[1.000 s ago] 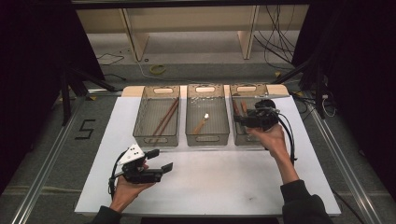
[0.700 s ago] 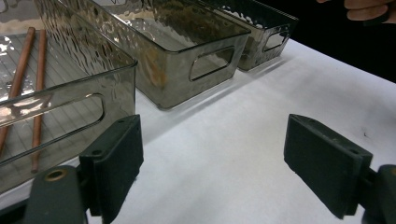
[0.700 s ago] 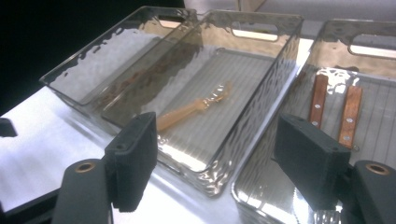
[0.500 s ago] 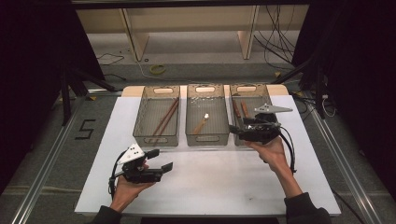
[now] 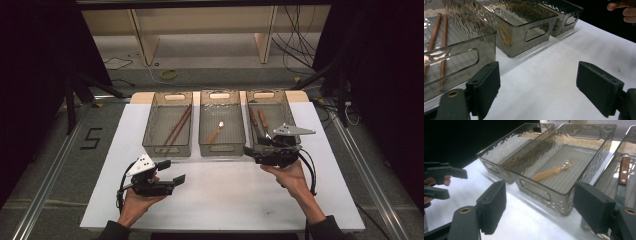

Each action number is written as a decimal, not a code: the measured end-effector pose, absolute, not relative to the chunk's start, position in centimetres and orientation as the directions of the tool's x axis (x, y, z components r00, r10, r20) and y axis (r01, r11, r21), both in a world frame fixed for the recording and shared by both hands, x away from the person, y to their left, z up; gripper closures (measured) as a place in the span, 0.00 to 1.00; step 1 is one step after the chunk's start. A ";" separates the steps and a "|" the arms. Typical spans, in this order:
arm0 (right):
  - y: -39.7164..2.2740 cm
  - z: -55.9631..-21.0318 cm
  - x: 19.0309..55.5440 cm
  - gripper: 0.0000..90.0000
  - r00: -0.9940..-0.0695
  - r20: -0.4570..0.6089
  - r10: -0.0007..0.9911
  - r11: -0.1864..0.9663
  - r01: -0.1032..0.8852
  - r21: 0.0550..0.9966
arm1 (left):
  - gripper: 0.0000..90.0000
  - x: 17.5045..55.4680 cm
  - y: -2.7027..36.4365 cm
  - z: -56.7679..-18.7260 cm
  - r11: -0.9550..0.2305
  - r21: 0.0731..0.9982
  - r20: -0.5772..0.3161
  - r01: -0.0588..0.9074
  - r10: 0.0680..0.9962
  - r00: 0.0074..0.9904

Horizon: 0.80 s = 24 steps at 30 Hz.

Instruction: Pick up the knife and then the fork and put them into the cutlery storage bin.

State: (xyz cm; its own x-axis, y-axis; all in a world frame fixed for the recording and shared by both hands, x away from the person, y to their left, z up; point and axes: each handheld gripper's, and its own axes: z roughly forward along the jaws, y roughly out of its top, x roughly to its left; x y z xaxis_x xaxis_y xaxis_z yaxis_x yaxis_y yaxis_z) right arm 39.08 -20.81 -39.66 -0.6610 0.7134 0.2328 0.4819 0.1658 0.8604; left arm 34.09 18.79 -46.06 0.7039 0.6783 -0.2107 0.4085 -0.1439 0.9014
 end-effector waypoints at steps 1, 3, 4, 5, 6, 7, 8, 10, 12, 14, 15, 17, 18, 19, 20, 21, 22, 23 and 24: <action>-20.9 -39.8 38.9 0.31 -0.662 0.239 0.710 0.161 0.484 0.860 | 0.21 34.1 18.8 -46.1 -0.146 0.901 -0.209 0.408 0.678 0.705; -21.0 -40.0 38.4 0.31 -0.667 0.238 0.706 0.159 0.477 0.865 | 0.21 34.0 18.9 -46.1 -0.144 0.902 -0.210 0.407 0.679 0.704; -21.1 -40.2 38.1 0.31 -0.670 0.240 0.702 0.156 0.475 0.866 | 0.21 34.0 19.0 -46.1 -0.142 0.902 -0.211 0.408 0.679 0.703; -21.2 -40.3 37.8 0.31 -0.674 0.249 0.696 0.151 0.476 0.867 | 0.21 34.0 19.0 -46.1 -0.143 0.902 -0.210 0.408 0.680 0.703; -21.3 -40.5 37.6 0.30 -0.678 0.251 0.691 0.149 0.473 0.869 | 0.21 33.9 19.0 -46.1 -0.144 0.901 -0.210 0.408 0.679 0.703; -21.3 -40.6 37.3 0.30 -0.678 0.248 0.692 0.150 0.471 0.869 | 0.21 33.9 19.0 -46.1 -0.144 0.902 -0.209 0.407 0.679 0.703; -21.4 -40.8 37.1 0.30 -0.680 0.245 0.691 0.149 0.466 0.872 | 0.21 33.9 19.0 -46.0 -0.144 0.902 -0.209 0.407 0.679 0.703; -21.5 -41.1 36.6 0.30 -0.684 0.253 0.684 0.144 0.466 0.873 | 0.21 33.9 19.0 -46.0 -0.147 0.901 -0.207 0.407 0.679 0.704; -21.7 -41.3 36.1 0.30 -0.686 0.247 0.684 0.141 0.457 0.878 | 0.21 33.9 18.9 -46.1 -0.150 0.901 -0.204 0.406 0.678 0.706; -21.8 -41.6 35.7 0.30 -0.689 0.247 0.681 0.139 0.453 0.881 | 0.21 33.9 18.9 -46.1 -0.151 0.900 -0.207 0.408 0.676 0.707; -21.9 -41.7 35.5 0.30 -0.691 0.244 0.680 0.137 0.447 0.884 | 0.21 33.9 18.9 -46.1 -0.151 0.900 -0.208 0.409 0.675 0.707; -22.1 -42.0 35.1 0.30 -0.690 0.245 0.681 0.131 0.444 0.886 | 0.21 33.9 18.9 -46.1 -0.151 0.900 -0.209 0.410 0.674 0.708; -22.2 -42.2 34.9 0.30 -0.690 0.244 0.681 0.129 0.442 0.888 | 0.21 33.9 18.9 -46.1 -0.149 0.899 -0.212 0.411 0.673 0.708; -22.2 -42.3 34.7 0.30 -0.694 0.234 0.681 0.133 0.432 0.892 | 0.21 33.9 18.9 -46.1 -0.149 0.899 -0.214 0.412 0.672 0.709; -22.3 -42.3 34.5 0.29 -0.695 0.222 0.684 0.142 0.425 0.894 | 0.21 33.9 18.9 -46.1 -0.148 0.899 -0.216 0.413 0.671 0.710; -22.3 -42.4 34.3 0.29 -0.698 0.217 0.683 0.146 0.421 0.895 | 0.21 33.9 18.9 -46.1 -0.147 0.899 -0.216 0.412 0.670 0.710; -22.4 -42.5 34.2 0.29 -0.698 0.220 0.681 0.141 0.420 0.896 | 0.21 33.9 18.9 -46.1 -0.148 0.899 -0.216 0.412 0.670 0.710; -22.5 -42.6 34.0 0.29 -0.698 0.226 0.679 0.135 0.422 0.896 | 0.21 33.9 18.9 -46.1 -0.148 0.899 -0.216 0.413 0.670 0.711; -22.6 -42.8 33.8 0.28 -0.698 0.225 0.680 0.135 0.421 0.897 | 0.21 33.9 18.9 -46.1 -0.148 0.898 -0.217 0.413 0.668 0.711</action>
